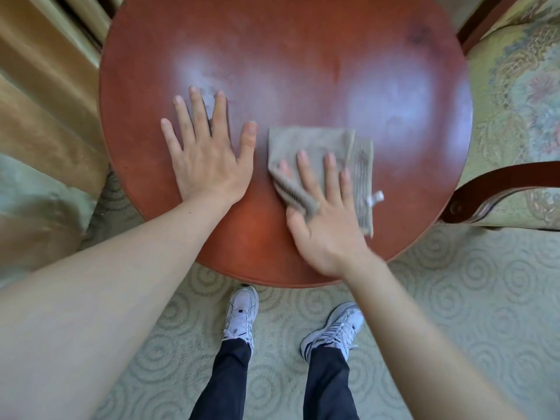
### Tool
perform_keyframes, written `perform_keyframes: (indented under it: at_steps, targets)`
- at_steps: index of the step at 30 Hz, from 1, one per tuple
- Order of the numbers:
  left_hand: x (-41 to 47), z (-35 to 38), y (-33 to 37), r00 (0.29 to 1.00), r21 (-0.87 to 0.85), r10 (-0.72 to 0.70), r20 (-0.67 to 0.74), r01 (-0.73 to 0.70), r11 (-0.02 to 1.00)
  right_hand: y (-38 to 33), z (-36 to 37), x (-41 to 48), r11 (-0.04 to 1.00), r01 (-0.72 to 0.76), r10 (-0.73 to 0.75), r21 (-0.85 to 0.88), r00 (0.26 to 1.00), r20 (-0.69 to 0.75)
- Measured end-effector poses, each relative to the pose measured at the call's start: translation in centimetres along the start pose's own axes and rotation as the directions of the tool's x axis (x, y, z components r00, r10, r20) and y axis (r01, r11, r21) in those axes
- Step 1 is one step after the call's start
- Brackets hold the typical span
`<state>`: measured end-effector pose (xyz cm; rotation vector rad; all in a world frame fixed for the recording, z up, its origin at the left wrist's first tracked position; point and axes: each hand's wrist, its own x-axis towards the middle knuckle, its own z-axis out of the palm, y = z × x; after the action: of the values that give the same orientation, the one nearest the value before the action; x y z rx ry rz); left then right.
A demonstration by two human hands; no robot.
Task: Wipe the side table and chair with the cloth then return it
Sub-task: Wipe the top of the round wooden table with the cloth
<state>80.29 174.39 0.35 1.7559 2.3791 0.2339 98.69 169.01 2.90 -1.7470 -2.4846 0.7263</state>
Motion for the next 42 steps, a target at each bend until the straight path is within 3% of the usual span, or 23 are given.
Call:
perform_keyframes:
  at_steps: [6,15,22,25,30,34,42]
  targets:
    - [-0.3,-0.1,0.1,1.0,0.01,0.012,0.011,-0.012,1.0,-0.4,1.2,-2.3,0.999,-0.044,0.045,-0.021,0.999,0.017]
    - [0.2,-0.1,0.1,0.999,0.036,0.009,0.042,-0.01,0.999,1.8,-3.4,13.6,0.995,-0.065,0.065,-0.073,0.998,-0.012]
    - [0.9,-0.1,0.1,0.997,0.087,0.009,0.077,-0.016,0.996,2.6,-7.4,25.0,0.99,-0.133,0.135,-0.048,0.989,0.062]
    - [0.9,-0.1,0.1,0.996,0.086,0.006,0.089,-0.014,0.996,1.4,-7.3,24.1,0.99,-0.143,0.142,0.014,0.987,0.074]
    - [0.9,-0.1,0.1,0.997,0.069,0.016,0.079,-0.021,0.997,0.2,-3.3,12.1,0.998,0.054,-0.054,-0.018,0.998,0.022]
    - [1.0,0.0,0.0,0.997,0.075,0.019,0.074,-0.025,0.997,-0.4,-0.2,4.1,1.0,-0.01,0.01,0.01,0.998,-0.062]
    - [1.1,0.0,0.2,0.997,0.096,-0.008,0.075,0.001,0.995,4.1,-3.3,12.4,0.975,-0.196,0.172,-0.103,0.964,-0.205]
